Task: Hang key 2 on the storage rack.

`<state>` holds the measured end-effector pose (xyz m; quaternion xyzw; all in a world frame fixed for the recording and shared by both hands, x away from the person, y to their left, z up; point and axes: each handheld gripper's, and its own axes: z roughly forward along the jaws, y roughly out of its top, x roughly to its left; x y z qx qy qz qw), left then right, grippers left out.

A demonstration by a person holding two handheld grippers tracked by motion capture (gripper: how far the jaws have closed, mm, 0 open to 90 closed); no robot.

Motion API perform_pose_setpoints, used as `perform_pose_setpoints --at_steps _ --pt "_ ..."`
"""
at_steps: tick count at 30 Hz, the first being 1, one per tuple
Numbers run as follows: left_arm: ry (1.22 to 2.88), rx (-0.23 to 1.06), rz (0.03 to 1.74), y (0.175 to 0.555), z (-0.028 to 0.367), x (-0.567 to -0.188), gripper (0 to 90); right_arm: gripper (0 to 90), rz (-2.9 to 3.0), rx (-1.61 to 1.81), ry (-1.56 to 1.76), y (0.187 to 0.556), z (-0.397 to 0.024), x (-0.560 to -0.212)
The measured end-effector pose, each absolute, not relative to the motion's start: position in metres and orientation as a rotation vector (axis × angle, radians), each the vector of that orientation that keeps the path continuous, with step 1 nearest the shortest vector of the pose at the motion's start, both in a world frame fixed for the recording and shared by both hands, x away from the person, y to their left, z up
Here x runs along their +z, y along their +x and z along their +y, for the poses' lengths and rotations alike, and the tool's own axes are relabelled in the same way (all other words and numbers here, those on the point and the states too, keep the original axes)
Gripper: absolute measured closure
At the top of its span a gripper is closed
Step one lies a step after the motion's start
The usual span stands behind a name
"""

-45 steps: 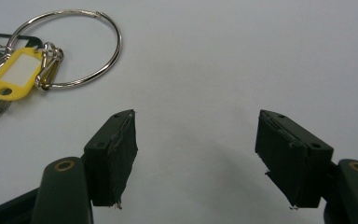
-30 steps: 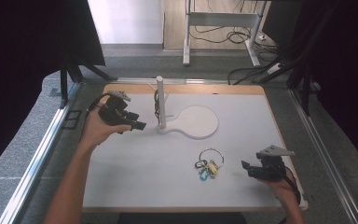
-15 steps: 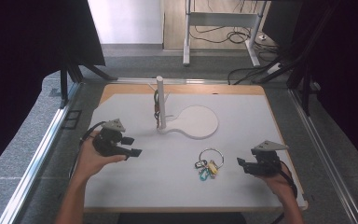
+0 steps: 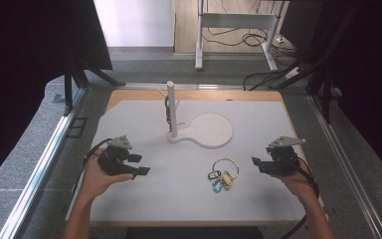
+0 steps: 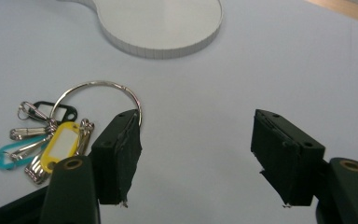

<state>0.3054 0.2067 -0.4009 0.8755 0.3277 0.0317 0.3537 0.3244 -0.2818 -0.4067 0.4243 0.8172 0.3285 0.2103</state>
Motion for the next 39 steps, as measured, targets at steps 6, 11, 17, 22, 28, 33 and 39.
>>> perform_pose_setpoints --at_steps 6,11,17,22,28,33,39 --pt "2.258 0.068 0.824 0.298 0.204 -0.402 39.2 38.1 2.309 0.877 1.166 0.330 -0.279 -0.390" --pt "2.276 0.059 0.815 0.296 0.199 -0.406 39.2 42.2 2.397 0.837 1.176 0.341 -0.268 -0.390" --pt "2.313 0.061 0.816 0.298 0.195 -0.411 38.8 46.7 2.542 0.704 1.110 0.361 -0.242 -0.400" --pt "2.324 0.043 0.802 0.297 0.194 -0.412 38.5 51.5 2.629 0.590 1.088 0.373 -0.229 -0.412" --pt "2.305 0.041 0.803 0.296 0.195 -0.411 38.6 59.3 2.732 0.459 1.066 0.387 -0.214 -0.423" --pt "2.317 0.036 0.792 0.297 0.194 -0.412 38.5 63.7 2.802 0.389 1.022 0.400 -0.200 -0.428" --pt "2.307 0.042 0.790 0.296 0.197 -0.410 38.6 67.0 2.847 0.351 0.977 0.409 -0.192 -0.433"
